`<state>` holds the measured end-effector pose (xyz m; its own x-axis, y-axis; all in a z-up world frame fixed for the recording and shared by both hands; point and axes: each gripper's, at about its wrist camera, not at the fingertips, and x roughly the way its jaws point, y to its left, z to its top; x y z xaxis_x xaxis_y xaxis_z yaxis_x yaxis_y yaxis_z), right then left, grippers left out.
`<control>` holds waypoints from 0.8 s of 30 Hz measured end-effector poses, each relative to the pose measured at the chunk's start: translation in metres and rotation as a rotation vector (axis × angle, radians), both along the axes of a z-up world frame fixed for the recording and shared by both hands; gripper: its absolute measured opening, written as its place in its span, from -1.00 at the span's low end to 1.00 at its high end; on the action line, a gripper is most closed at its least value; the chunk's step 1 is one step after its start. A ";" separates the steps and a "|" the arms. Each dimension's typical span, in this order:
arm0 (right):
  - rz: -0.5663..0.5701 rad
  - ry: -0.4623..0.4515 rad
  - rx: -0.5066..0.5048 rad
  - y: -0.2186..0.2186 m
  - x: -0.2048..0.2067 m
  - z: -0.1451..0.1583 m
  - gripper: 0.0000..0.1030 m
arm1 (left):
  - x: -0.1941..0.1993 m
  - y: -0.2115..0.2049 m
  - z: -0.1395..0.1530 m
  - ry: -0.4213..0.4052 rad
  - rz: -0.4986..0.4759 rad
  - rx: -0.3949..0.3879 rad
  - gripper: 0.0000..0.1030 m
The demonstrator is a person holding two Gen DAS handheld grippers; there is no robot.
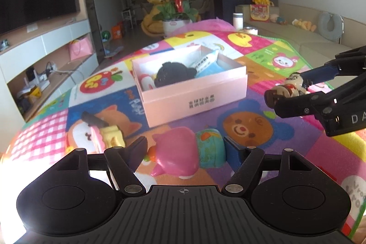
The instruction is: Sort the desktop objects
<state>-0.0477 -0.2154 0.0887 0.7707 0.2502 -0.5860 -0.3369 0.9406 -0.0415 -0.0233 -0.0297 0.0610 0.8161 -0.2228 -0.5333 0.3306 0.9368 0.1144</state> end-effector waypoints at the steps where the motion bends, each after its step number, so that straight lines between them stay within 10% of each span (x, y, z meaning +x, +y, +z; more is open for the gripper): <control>1: 0.003 -0.019 -0.005 0.001 -0.002 0.004 0.29 | 0.004 0.000 0.007 -0.022 0.004 -0.003 0.49; 11: -0.091 -0.258 -0.065 0.005 0.031 0.059 0.29 | 0.114 0.000 0.080 -0.153 0.014 -0.185 0.51; 16: -0.122 -0.293 -0.109 0.016 0.064 0.063 0.29 | 0.166 0.010 0.105 -0.210 0.043 -0.289 0.94; 24: -0.168 -0.179 -0.074 0.016 0.106 0.039 0.29 | 0.130 0.064 0.061 -0.137 0.217 -0.287 1.00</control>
